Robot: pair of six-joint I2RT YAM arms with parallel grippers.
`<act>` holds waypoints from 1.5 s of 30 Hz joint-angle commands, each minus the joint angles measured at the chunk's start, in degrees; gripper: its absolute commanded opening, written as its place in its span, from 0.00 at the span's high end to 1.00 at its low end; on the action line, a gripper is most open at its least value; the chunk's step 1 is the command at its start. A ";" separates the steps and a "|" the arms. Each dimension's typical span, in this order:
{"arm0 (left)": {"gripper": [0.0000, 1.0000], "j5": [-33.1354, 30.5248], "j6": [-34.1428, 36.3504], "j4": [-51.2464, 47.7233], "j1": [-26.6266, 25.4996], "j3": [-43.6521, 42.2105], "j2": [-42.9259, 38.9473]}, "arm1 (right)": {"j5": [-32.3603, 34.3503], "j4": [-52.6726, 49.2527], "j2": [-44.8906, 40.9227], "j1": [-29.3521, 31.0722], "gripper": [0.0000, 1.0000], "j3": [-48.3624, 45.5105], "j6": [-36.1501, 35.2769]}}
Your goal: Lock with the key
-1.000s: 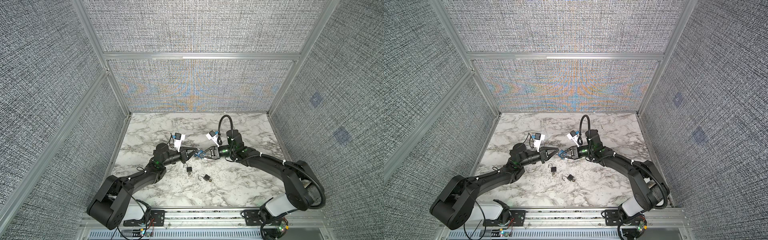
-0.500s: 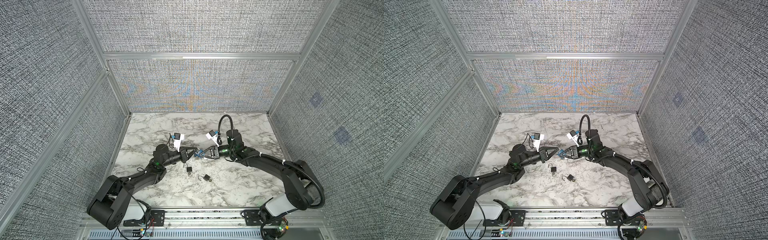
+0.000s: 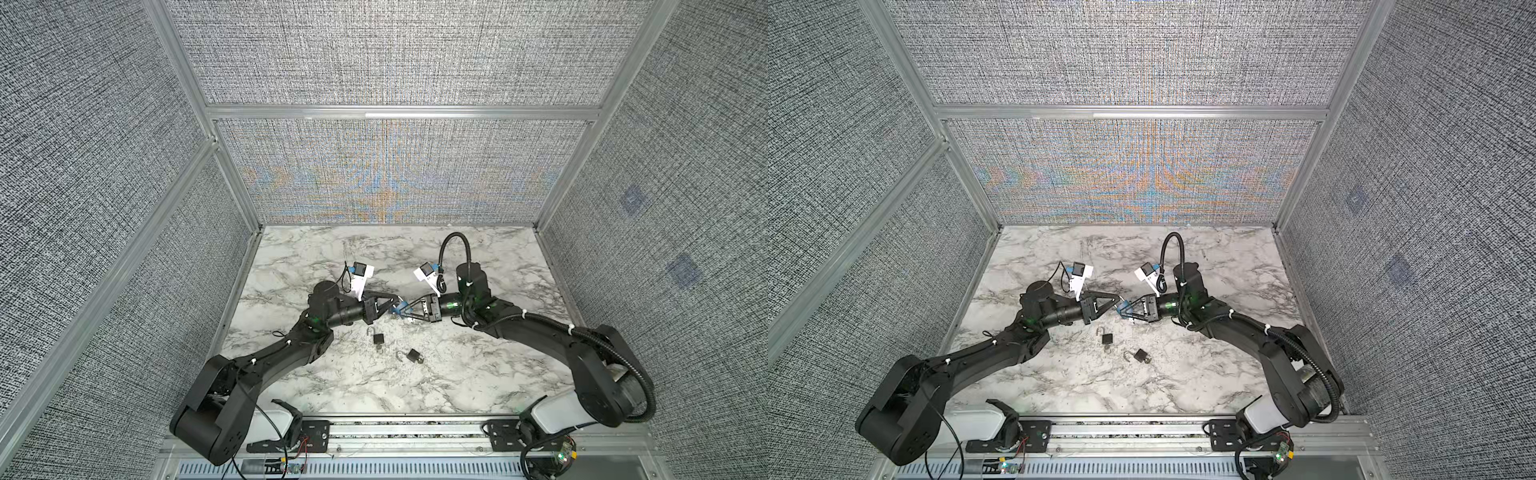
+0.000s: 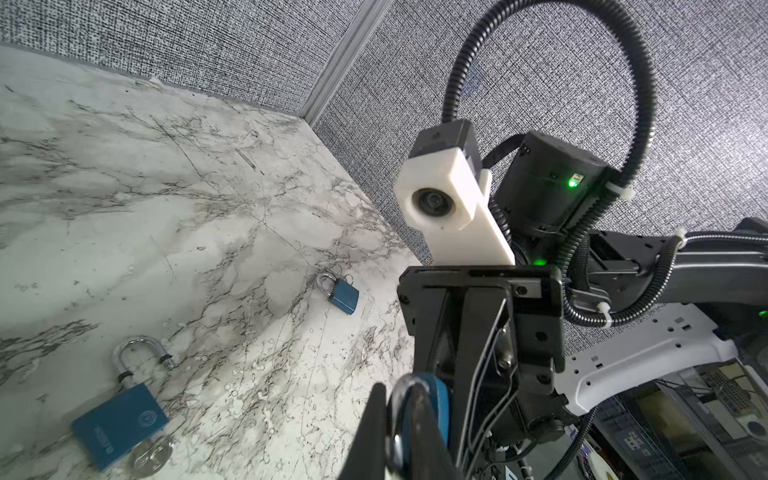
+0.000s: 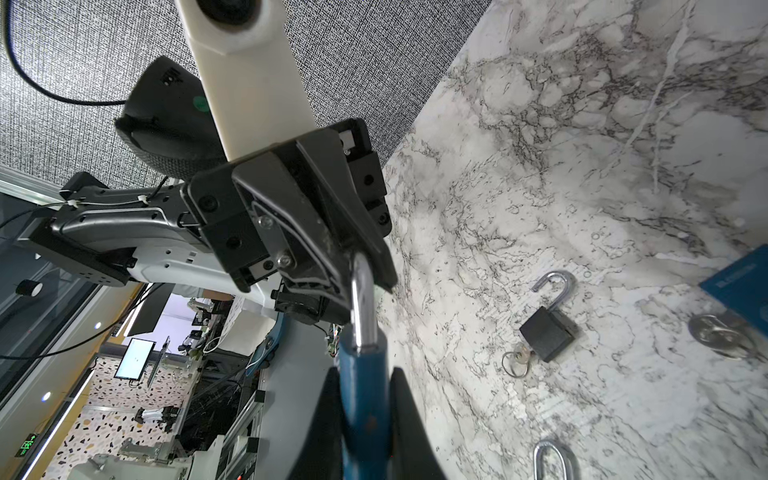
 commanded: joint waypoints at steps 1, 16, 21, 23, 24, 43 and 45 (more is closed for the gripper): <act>0.90 9.02 0.47 -0.87 -1.05 0.05 0.18 | 4.10 6.65 -0.08 0.95 1.00 0.27 -0.30; 0.85 11.30 -2.13 3.77 -1.05 -0.83 1.80 | 5.26 4.94 -2.05 1.76 1.00 0.42 -0.97; 1.00 11.87 -1.94 3.22 -1.05 -0.99 1.76 | 5.52 4.22 -2.19 1.73 1.00 1.13 -1.51; 1.00 11.34 -1.84 3.10 -1.05 -1.08 1.53 | 5.57 3.92 -1.94 1.72 1.00 1.48 -1.70; 1.00 10.80 -1.84 3.02 -1.06 -1.11 1.27 | 5.66 3.92 -1.83 1.68 1.00 1.58 -1.61; 1.00 -0.67 -5.62 -2.91 1.49 1.77 -4.12 | 3.71 22.67 -0.11 -2.20 0.59 -7.34 8.48; 1.00 -1.59 -6.32 -3.51 1.58 2.23 -4.31 | 3.27 24.20 0.25 -2.11 0.60 -7.63 9.59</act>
